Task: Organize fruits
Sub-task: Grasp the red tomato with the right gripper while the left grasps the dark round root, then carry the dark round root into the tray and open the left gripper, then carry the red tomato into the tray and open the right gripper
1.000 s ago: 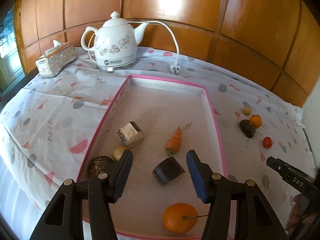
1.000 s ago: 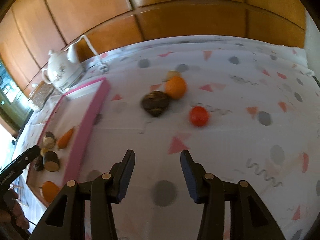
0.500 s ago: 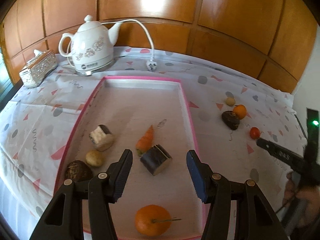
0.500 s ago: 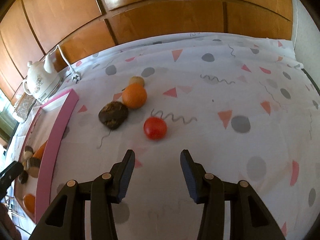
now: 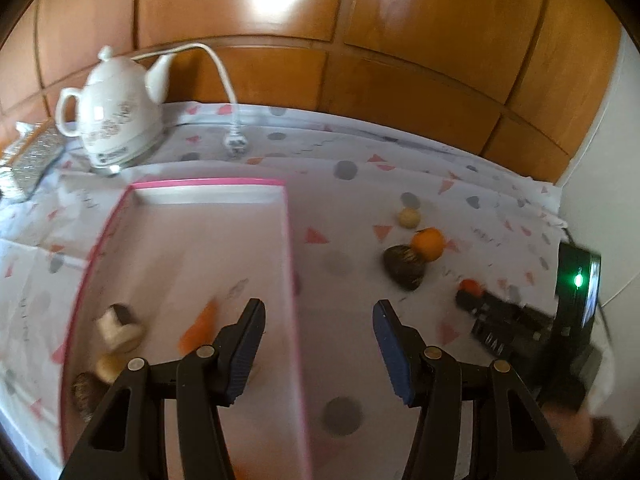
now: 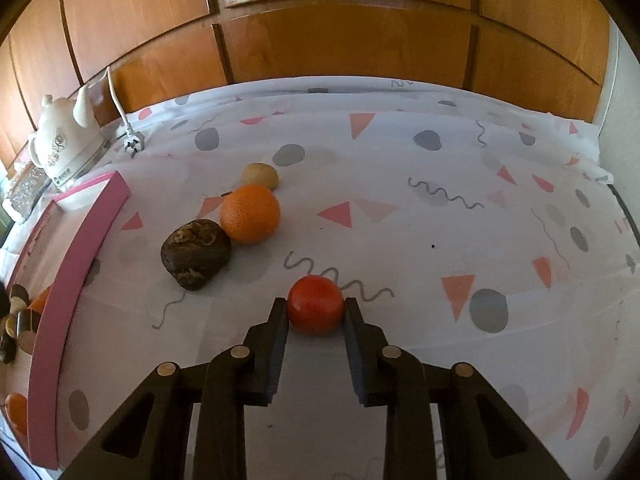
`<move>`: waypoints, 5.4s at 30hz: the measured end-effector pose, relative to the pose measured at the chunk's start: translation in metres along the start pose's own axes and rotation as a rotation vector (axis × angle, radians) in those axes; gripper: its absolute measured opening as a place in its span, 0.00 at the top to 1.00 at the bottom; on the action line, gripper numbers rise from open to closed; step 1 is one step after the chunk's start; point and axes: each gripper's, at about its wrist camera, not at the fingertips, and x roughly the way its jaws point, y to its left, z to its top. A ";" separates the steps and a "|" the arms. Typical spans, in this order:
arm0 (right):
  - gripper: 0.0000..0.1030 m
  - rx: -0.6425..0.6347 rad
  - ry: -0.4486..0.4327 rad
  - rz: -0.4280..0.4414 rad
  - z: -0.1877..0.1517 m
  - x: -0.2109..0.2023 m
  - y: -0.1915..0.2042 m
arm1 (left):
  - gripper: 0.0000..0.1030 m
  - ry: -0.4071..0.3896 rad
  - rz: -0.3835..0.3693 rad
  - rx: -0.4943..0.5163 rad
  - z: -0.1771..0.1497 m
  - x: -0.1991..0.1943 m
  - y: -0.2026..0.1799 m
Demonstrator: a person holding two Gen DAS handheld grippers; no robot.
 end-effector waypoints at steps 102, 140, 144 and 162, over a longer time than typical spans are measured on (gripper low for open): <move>0.73 -0.014 -0.071 -0.127 -0.035 -0.019 -0.035 | 0.52 -0.141 0.083 0.045 -0.016 -0.023 -0.007; 0.73 -0.053 -0.066 -0.173 -0.035 -0.018 -0.028 | 0.46 -0.145 0.233 -0.143 0.004 -0.021 0.094; 0.73 -0.053 -0.066 -0.173 -0.035 -0.018 -0.028 | 0.46 -0.155 0.223 -0.130 -0.002 -0.030 0.087; 0.74 -0.040 -0.015 -0.130 -0.024 -0.021 -0.021 | 0.45 -0.178 0.247 -0.163 -0.040 -0.070 0.105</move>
